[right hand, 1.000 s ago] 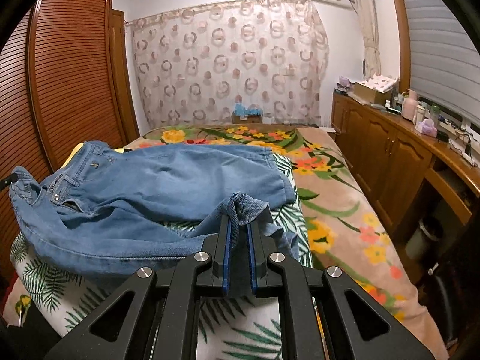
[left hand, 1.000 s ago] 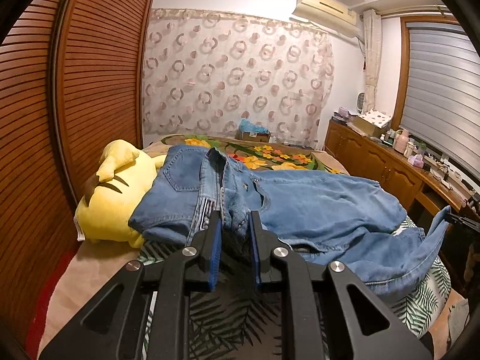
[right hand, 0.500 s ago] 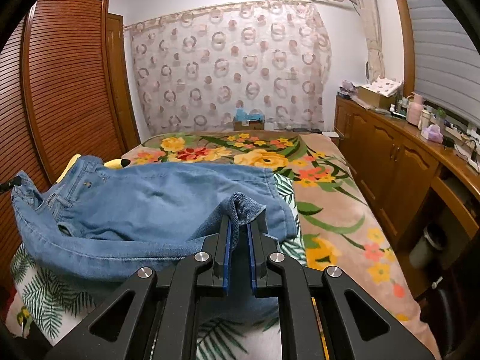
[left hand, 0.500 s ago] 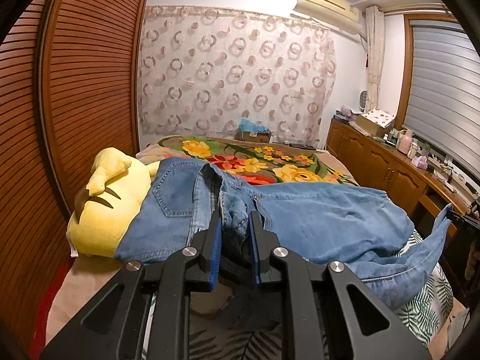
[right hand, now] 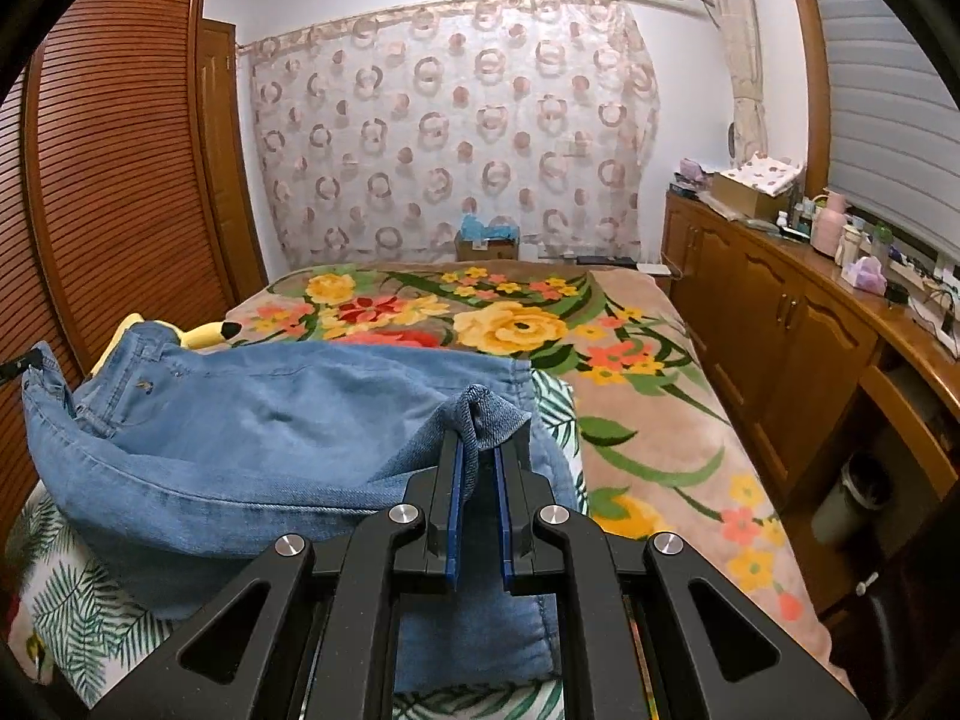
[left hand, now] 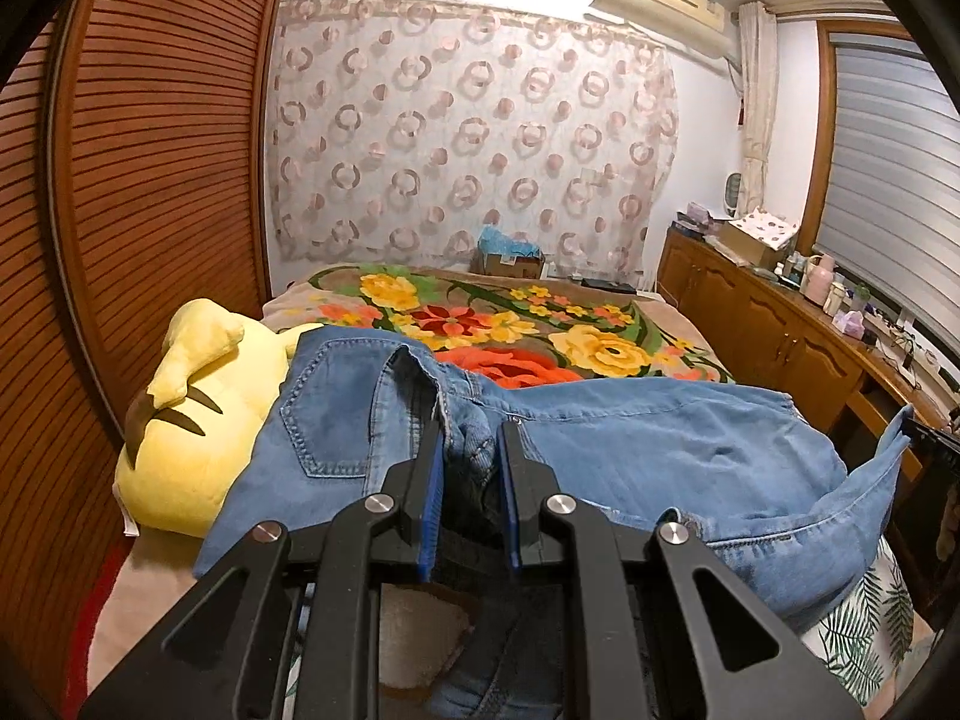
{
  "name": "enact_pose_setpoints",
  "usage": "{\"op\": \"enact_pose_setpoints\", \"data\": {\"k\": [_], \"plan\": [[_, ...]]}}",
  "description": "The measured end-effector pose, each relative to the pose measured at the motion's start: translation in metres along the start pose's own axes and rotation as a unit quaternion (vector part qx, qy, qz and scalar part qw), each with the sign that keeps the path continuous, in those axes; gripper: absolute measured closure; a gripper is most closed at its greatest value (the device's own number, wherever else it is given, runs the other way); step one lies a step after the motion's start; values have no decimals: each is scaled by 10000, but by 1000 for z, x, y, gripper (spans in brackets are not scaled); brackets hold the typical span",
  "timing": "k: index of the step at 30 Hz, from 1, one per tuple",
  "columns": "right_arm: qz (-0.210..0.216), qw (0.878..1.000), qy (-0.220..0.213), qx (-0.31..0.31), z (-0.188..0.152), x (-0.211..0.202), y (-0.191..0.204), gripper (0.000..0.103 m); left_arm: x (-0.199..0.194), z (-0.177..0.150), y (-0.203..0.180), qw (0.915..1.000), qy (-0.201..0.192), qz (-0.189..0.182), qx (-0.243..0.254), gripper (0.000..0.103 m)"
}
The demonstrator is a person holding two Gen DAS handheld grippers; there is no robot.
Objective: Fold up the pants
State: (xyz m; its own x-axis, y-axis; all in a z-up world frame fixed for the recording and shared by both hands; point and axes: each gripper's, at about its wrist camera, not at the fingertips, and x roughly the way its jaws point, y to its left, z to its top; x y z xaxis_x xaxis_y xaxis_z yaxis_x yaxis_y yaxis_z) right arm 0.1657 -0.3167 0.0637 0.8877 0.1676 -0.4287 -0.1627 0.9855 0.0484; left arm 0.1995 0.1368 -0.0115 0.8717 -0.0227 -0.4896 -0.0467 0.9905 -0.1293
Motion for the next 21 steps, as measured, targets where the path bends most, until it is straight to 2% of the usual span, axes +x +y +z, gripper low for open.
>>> {"op": "enact_pose_setpoints", "data": {"k": [15,21], "plan": [[-81,9997,-225,59,5,6,4,94,16,16,5,10000,-35,-49,-43,85],[-116,9994,-326,2,16,9,2,94,25,35,5,9999,-152,-28,5,85]]}}
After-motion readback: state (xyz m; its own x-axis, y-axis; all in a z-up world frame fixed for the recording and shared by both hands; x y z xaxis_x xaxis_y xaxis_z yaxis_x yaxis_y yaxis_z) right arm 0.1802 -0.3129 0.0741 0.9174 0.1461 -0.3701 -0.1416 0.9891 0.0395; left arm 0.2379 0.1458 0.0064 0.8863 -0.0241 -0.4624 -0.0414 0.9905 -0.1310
